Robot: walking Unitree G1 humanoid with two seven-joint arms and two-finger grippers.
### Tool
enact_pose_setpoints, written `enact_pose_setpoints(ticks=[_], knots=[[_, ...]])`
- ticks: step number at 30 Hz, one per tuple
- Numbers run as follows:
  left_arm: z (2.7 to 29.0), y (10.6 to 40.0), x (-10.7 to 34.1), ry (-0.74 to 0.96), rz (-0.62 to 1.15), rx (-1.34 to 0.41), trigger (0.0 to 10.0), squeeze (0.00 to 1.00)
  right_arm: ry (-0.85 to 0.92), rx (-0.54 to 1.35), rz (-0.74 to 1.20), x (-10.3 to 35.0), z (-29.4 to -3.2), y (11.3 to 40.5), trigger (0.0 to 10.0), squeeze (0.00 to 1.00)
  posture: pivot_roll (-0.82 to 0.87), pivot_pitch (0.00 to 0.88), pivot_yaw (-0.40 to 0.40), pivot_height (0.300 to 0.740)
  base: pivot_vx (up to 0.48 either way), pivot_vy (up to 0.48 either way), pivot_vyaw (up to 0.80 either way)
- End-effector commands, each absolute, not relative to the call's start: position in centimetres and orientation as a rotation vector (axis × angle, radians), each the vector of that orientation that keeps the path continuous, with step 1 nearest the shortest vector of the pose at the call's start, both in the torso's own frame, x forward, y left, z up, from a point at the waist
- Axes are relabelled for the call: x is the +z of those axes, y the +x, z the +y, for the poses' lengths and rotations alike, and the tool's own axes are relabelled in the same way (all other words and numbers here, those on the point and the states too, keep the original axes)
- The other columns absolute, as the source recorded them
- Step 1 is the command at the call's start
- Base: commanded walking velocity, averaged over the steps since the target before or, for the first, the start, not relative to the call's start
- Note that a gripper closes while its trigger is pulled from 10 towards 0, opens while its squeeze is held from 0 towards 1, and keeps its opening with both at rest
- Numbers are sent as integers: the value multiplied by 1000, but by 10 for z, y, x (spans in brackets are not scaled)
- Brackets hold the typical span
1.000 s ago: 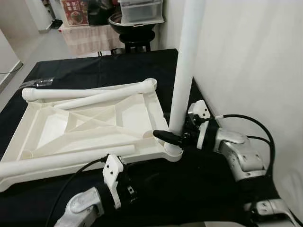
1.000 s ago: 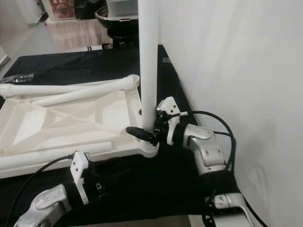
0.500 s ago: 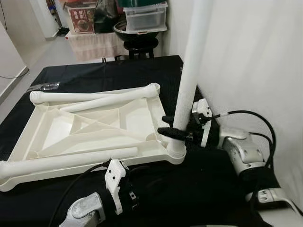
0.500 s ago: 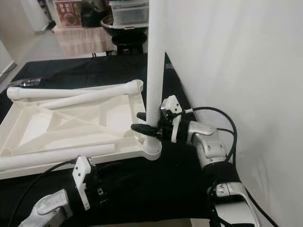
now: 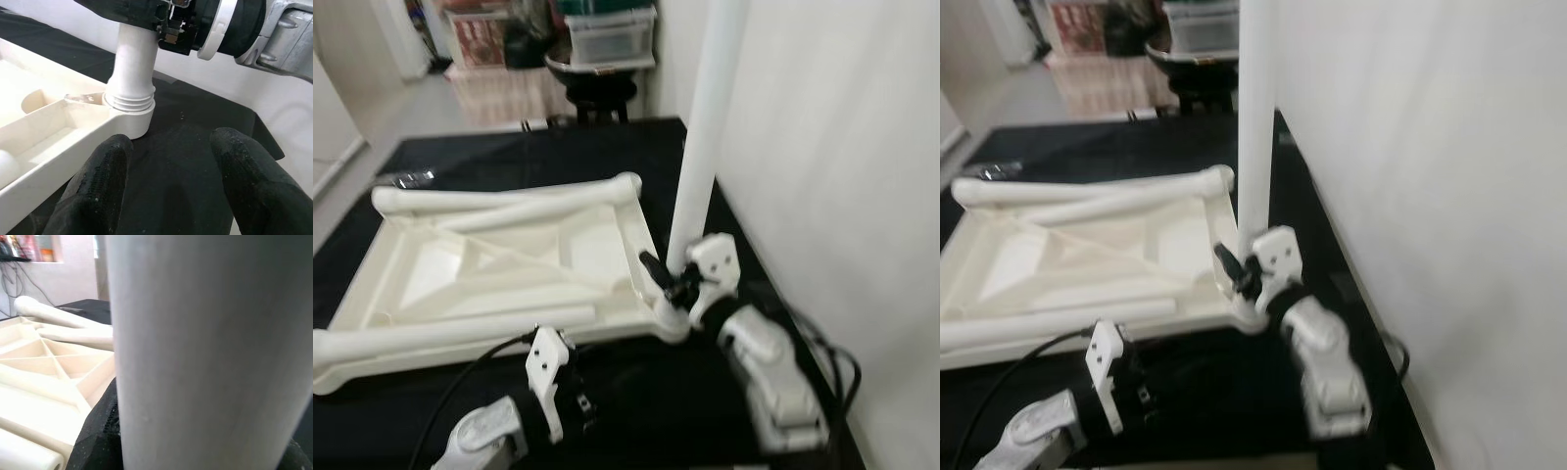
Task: Building children table
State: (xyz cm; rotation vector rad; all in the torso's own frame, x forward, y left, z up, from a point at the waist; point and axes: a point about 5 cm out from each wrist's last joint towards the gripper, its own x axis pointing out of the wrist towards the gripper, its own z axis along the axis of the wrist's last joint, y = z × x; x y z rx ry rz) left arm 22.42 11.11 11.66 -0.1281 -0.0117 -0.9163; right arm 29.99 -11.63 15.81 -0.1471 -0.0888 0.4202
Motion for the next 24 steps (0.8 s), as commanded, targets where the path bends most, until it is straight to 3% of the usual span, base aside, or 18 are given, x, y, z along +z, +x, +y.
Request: enact_pose_setpoints(ticks=[1,2,8,9,11,13,17,18,24], knots=[[115,224,115,-122,-3,-915,10000,0,-181,393,75,129,-131,303,0,0,-112,110,47,740,0,0,0],[115,225,115,-125,0,-920,10000,0,-106,395,103,126,-136,309,0,0,-113,102,44,740,0,0,0],[115,226,115,-128,1,-925,10000,0,-54,396,125,123,-139,311,0,0,-113,102,44,740,0,0,0],[115,227,115,-124,0,-920,10000,0,-27,490,106,129,-133,314,10000,1000,-99,95,42,740,0,0,0],[115,228,115,-121,-2,-916,10000,0,-29,538,91,135,-127,312,10000,1000,-99,95,42,740,0,0,0],[115,229,115,-115,-4,-912,10000,0,-72,841,-22,164,-120,311,10000,1000,-93,90,38,740,0,0,0],[114,229,115,-115,-4,-912,10000,0,-88,909,-46,170,-120,310,10000,1000,-93,90,38,740,0,0,0],[114,229,115,-115,-5,-912,10000,0,-128,1009,-54,178,-123,312,10000,0,-90,89,33,740,0,0,0],[113,228,115,-115,-7,-911,10000,0,-164,1135,-35,190,-134,323,10000,0,-79,88,30,740,0,0,0]])
